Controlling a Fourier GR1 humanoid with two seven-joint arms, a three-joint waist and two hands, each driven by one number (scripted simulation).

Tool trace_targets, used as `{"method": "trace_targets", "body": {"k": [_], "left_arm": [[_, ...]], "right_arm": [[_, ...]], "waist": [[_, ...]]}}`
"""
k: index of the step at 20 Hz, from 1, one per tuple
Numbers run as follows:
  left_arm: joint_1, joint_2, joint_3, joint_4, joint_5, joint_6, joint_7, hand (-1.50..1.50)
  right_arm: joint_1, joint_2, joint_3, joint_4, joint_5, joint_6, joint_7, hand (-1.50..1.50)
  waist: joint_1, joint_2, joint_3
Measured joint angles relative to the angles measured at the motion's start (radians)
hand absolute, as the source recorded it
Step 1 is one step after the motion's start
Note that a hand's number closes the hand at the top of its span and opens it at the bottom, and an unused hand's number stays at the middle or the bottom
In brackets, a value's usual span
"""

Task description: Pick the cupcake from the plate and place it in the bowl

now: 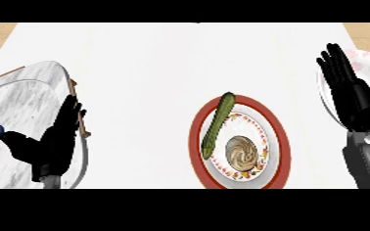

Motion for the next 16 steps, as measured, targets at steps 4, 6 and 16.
{"method": "trace_targets", "body": {"k": [4, 6, 16], "left_arm": [[-0.044, 0.008, -0.026, -0.016, -0.053, -0.007, -0.020, 0.00], [-0.085, 0.024, -0.043, -0.030, -0.091, -0.007, -0.027, 0.00], [-0.160, 0.008, -0.097, -0.026, -0.155, 0.001, -0.018, 0.00]], "right_arm": [[0.059, 0.071, 0.141, -0.086, 0.100, -0.064, 0.103, 1.50], [0.096, 0.120, 0.246, -0.110, 0.171, -0.099, 0.162, 1.50], [0.351, 0.328, 0.429, -0.316, 0.525, -0.616, 0.034, -1.50]], "waist": [[-0.008, -0.024, 0.002], [-0.014, -0.030, 0.000], [-0.057, -0.042, 0.000]]}}
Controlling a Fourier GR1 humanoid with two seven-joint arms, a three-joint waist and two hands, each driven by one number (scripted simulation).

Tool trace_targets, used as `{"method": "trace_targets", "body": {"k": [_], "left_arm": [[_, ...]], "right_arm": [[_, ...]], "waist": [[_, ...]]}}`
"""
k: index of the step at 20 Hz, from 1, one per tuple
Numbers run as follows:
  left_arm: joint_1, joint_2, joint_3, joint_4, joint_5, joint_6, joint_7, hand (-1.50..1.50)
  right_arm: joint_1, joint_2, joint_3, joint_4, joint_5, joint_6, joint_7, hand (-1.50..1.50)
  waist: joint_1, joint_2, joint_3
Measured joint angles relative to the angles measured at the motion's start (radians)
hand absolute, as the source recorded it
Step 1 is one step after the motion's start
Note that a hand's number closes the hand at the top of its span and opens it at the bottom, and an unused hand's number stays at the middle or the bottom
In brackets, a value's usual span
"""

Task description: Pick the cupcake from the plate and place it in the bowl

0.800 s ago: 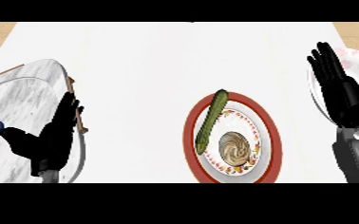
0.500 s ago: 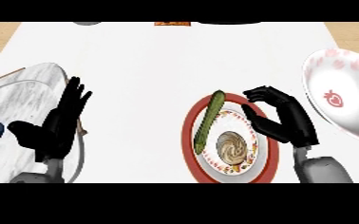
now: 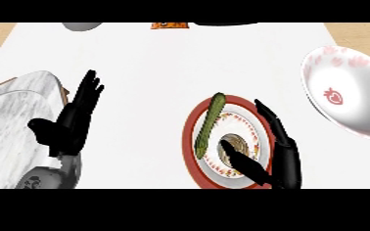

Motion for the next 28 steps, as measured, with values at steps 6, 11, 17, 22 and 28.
{"method": "trace_targets", "body": {"k": [6, 11, 17, 22, 28], "left_arm": [[-0.022, -0.016, -0.025, 0.005, -0.031, -0.005, 0.008, 0.00], [-0.045, -0.034, -0.033, 0.019, -0.044, -0.009, 0.012, 0.00], [-0.056, -0.053, -0.039, 0.014, -0.058, -0.009, 0.028, 0.00], [-0.073, -0.058, -0.031, 0.007, -0.068, -0.015, 0.048, 0.00], [-0.059, -0.087, -0.030, 0.025, -0.095, -0.027, 0.032, 0.00]], "right_arm": [[0.176, 0.048, 0.154, -0.200, 0.327, -0.151, 0.131, -1.50], [0.245, 0.066, 0.177, -0.369, 0.591, -0.043, 0.409, -1.50], [0.188, 0.074, 0.182, -0.499, 0.709, 0.194, 0.757, -1.50], [0.082, 0.075, 0.199, -0.505, 0.729, 0.349, 1.015, -1.50], [0.008, 0.075, 0.156, -0.448, 0.654, 0.447, 1.108, -1.50]], "waist": [[0.025, 0.005, -0.002], [0.035, 0.009, -0.002], [0.052, 0.012, -0.001], [0.059, 0.013, 0.000], [0.057, 0.013, 0.001]]}}
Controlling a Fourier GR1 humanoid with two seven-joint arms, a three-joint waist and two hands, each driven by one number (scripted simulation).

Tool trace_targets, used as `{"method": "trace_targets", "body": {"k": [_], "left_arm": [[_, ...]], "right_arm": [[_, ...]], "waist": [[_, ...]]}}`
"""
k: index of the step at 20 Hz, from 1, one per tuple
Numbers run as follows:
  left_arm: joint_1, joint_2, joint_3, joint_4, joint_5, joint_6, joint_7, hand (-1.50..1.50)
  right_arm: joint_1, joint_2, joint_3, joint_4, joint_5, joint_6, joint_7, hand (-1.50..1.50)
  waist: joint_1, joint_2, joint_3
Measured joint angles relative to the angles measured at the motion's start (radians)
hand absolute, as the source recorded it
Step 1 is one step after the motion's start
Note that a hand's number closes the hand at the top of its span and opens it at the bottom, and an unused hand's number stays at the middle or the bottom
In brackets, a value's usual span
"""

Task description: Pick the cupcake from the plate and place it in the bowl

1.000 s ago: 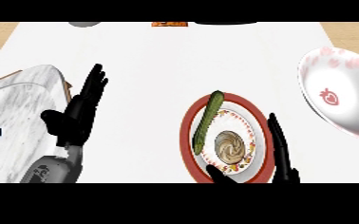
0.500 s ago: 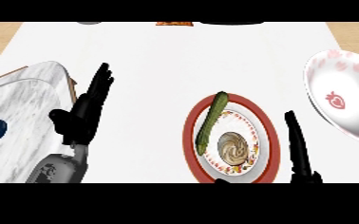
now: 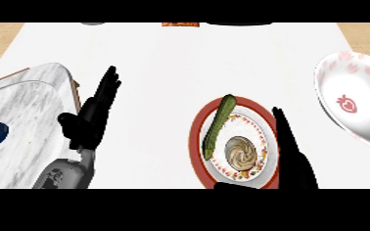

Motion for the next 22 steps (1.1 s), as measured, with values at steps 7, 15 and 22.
{"method": "trace_targets", "body": {"k": [7, 15, 22], "left_arm": [[0.007, -0.039, 0.039, 0.021, -0.036, -0.029, -0.015, 0.00], [0.024, -0.045, 0.075, -0.002, -0.057, -0.063, -0.004, 0.00], [0.024, -0.081, 0.088, -0.011, -0.093, -0.078, 0.009, 0.00]], "right_arm": [[0.043, -0.014, 0.001, 0.010, -0.061, -0.019, -0.041, -1.50], [0.151, -0.040, 0.036, -0.005, -0.139, -0.144, -0.193, -1.50], [0.156, -0.030, 0.025, 0.061, -0.214, -0.214, -0.260, -1.50]], "waist": [[-0.004, -0.001, 0.001], [-0.005, -0.002, 0.001], [-0.005, -0.001, 0.001]]}}
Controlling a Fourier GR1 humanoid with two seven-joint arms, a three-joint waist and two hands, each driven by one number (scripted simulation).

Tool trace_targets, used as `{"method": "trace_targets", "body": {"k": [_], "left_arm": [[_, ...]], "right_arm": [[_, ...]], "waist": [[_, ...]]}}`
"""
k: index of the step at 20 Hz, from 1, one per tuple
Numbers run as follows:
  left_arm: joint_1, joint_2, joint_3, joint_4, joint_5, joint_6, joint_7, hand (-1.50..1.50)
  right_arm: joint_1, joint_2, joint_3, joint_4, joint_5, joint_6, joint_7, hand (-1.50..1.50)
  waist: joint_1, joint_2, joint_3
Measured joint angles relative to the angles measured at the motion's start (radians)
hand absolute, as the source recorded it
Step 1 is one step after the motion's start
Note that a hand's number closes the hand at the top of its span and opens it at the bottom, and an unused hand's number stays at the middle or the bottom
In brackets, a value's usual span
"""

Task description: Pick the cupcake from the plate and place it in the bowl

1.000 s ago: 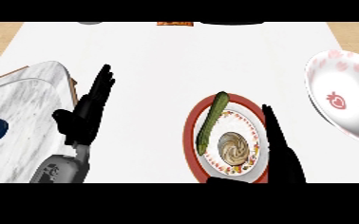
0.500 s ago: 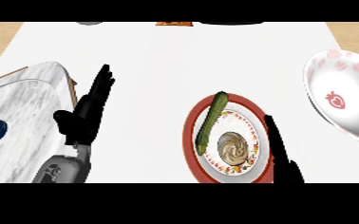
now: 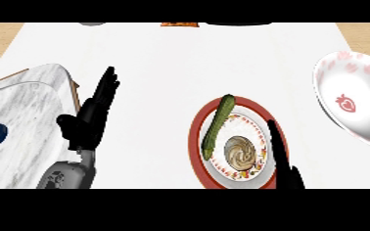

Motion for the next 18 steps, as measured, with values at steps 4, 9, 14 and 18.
{"method": "trace_targets", "body": {"k": [4, 9, 14, 18], "left_arm": [[-0.002, -0.008, 0.017, -0.012, -0.011, -0.016, 0.014, 0.00], [0.013, -0.018, 0.034, -0.018, -0.022, -0.034, 0.011, 0.00], [0.010, -0.028, 0.054, -0.009, -0.031, -0.056, 0.008, 0.00], [-0.002, -0.030, 0.070, 0.007, -0.029, -0.072, 0.002, 0.00]], "right_arm": [[-0.031, 0.016, 0.001, 0.016, -0.017, -0.011, 0.020, -1.50], [0.001, -0.005, -0.008, 0.093, -0.095, -0.085, -0.093, -1.50], [0.004, -0.022, -0.044, 0.156, -0.157, -0.106, -0.164, -1.50], [-0.029, -0.011, -0.066, 0.259, -0.115, -0.127, -0.162, -1.50]], "waist": [[0.001, 0.000, 0.000], [0.001, 0.000, 0.000], [0.001, 0.000, 0.000], [0.001, 0.001, 0.000]]}}
